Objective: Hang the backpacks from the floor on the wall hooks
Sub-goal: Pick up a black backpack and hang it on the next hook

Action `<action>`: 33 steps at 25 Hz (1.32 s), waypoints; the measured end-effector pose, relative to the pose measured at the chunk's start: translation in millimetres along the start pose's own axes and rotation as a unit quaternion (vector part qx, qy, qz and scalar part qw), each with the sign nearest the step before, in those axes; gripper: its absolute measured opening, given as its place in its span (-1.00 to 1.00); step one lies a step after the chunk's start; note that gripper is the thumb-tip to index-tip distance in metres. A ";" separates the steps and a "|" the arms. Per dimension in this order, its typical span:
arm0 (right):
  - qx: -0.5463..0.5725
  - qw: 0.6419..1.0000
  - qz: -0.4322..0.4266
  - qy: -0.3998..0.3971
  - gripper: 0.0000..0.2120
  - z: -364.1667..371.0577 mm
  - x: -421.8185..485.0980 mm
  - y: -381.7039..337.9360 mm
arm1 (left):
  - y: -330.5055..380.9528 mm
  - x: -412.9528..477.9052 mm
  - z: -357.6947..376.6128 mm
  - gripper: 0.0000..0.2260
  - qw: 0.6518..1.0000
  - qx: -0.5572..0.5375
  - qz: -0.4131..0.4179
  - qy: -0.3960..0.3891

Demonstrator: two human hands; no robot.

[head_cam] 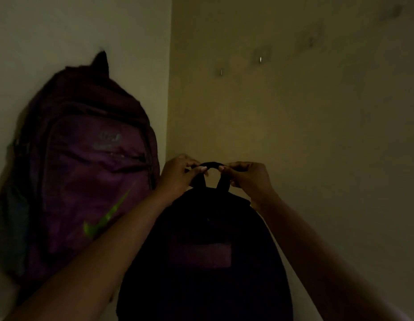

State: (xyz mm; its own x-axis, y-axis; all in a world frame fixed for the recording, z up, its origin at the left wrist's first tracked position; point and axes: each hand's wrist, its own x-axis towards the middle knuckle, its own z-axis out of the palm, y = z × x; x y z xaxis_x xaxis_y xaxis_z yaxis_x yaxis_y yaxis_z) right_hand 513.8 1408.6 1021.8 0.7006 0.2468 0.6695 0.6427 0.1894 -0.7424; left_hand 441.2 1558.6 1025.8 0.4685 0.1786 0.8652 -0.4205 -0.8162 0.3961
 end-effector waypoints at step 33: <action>-0.320 0.844 -0.307 0.302 -0.79 36.8 321.3 -111.9 | -29.5 376.9 39.2 -0.79 0.947 -0.105 0.153 0.262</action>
State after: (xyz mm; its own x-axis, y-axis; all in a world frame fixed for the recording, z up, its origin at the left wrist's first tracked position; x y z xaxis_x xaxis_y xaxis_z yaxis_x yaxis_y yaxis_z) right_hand 655.5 1501.7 1319.0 0.0803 -0.2773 0.9574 0.8430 -0.4936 -0.2137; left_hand 660.7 1628.5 1328.2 -0.1272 0.2436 0.9615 -0.6450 -0.7567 0.1064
